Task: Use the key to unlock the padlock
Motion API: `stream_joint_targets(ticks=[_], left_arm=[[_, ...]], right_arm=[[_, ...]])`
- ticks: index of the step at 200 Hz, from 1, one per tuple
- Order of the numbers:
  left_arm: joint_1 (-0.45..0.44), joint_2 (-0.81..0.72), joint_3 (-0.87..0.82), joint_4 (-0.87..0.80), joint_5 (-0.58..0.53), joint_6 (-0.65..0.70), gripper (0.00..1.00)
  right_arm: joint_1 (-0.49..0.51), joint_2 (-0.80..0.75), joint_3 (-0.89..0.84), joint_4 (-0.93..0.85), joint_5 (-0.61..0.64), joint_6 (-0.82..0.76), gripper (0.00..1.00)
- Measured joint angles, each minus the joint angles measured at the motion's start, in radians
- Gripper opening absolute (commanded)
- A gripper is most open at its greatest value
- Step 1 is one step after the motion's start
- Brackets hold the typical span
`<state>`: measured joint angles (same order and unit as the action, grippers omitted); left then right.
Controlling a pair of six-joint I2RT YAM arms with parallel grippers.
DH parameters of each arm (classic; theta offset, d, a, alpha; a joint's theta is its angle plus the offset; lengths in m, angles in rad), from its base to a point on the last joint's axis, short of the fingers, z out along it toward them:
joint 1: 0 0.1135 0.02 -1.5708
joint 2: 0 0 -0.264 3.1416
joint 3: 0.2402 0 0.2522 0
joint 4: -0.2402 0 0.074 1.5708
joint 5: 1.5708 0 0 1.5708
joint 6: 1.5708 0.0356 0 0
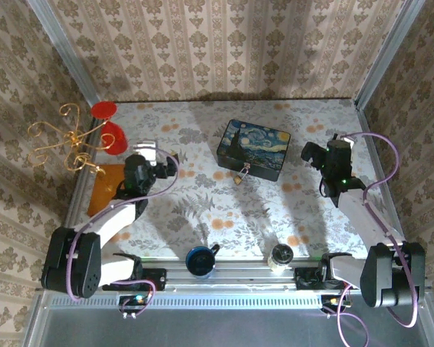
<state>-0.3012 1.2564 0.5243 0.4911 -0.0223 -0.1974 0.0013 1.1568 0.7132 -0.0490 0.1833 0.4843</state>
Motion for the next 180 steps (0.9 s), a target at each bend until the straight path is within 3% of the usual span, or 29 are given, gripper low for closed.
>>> stream_joint_targets(ticks=[40, 67, 142, 180], left_arm=[[-0.163, 0.183, 0.137, -0.066, -0.056, -0.152, 1.00], [-0.228, 0.291, 0.212, -0.093, -0.061, -0.202, 1.00], [-0.272, 0.492, 0.406, -0.094, 0.012, -0.282, 1.00], [-0.275, 0.586, 0.501, -0.095, 0.076, -0.292, 0.86]], right_arm=[[0.022, 0.054, 0.016, -0.076, -0.144, 0.142, 0.94], [0.075, 0.105, 0.031, -0.091, -0.196, 0.183, 0.91], [0.203, 0.290, 0.192, -0.113, -0.217, 0.240, 0.79], [0.202, 0.409, 0.307, -0.169, -0.206, 0.245, 0.74]])
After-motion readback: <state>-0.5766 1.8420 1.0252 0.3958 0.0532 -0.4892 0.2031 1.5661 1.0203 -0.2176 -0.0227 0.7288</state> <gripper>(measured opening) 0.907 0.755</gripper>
